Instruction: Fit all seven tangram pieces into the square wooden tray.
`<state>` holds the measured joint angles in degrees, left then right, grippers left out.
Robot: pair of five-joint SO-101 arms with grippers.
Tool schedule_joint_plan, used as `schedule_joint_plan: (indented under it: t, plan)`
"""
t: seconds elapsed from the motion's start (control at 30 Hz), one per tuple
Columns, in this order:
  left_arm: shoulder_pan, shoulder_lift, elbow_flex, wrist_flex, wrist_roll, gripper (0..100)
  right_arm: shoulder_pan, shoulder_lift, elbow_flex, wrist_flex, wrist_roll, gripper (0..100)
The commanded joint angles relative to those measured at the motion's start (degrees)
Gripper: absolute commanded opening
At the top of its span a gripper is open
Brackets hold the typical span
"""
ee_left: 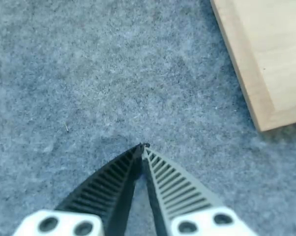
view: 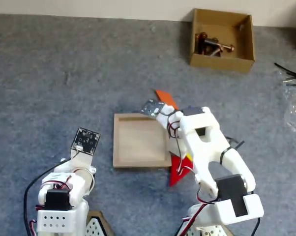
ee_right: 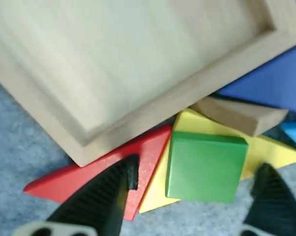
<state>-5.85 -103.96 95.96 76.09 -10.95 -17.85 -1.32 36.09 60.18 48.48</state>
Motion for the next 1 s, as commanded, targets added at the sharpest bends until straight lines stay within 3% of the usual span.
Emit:
schedule_joint_plan:
  t: [0.0, 0.37, 0.63, 0.97]
  plan:
    - [-0.22, -0.4, 1.19, 0.26, 0.44, 1, -0.48, 0.13, 0.13, -1.98, -0.88, 25.8]
    - [-0.22, -0.4, 1.19, 0.26, 0.44, 1, -0.22, 0.13, 0.22, -1.98, -1.23, 23.5]
    - [-0.22, -0.4, 1.19, 0.26, 0.44, 1, -0.48, 0.22, 0.22, -2.33, -1.23, 7.4]
    - [-0.22, -0.4, 1.19, 0.26, 0.44, 1, -0.4, 0.31, 1.63, -2.24, -1.05, 7.0]
